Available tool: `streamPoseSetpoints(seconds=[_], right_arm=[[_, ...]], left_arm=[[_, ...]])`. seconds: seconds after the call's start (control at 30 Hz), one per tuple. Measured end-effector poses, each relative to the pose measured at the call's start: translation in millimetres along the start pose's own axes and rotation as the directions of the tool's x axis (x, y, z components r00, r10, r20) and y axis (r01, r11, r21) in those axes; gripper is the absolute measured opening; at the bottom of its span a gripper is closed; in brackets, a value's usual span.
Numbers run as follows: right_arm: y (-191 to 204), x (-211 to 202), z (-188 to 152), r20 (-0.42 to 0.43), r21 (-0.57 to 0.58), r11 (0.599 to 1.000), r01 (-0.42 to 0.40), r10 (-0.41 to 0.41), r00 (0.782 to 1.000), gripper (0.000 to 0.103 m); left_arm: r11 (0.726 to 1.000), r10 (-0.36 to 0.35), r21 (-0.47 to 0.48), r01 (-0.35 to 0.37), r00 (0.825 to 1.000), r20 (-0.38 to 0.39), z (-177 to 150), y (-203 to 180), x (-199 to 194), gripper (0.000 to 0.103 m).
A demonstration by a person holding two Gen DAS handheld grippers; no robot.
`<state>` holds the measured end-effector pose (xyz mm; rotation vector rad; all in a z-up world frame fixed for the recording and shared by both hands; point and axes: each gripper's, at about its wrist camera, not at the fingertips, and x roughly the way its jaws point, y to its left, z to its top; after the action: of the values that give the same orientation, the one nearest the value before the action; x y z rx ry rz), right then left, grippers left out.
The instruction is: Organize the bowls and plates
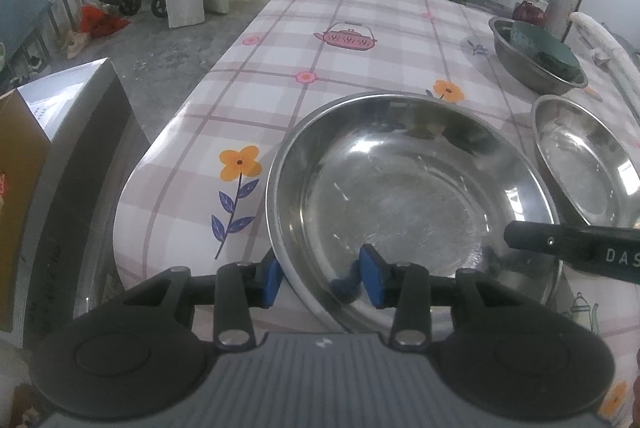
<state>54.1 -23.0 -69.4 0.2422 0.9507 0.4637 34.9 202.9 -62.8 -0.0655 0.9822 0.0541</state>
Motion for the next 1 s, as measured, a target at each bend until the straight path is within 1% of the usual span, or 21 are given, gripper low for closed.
streamPoseSetpoints(seconds=[0.2, 0.6, 1.0], right_arm=[[4, -1, 1, 0.005, -0.019, 1.0, 0.007, -0.007, 1.0, 0.018], [7, -3, 1, 0.007, -0.019, 1.0, -0.001, 0.001, 1.0, 0.019], [9, -10, -1, 0.024, -0.025, 1.0, -0.009, 0.01, 1.0, 0.02]], left_arm=[[1.0, -0.004, -0.003, 0.004, 1.0, 0.008, 1, 1, -5, 0.041], [1.0, -0.009, -0.005, 0.009, 1.0, 0.028, 1, 1, -14, 0.041], [1.0, -0.02, -0.004, 0.02, 0.998, 0.063, 5, 1, -28, 0.041]])
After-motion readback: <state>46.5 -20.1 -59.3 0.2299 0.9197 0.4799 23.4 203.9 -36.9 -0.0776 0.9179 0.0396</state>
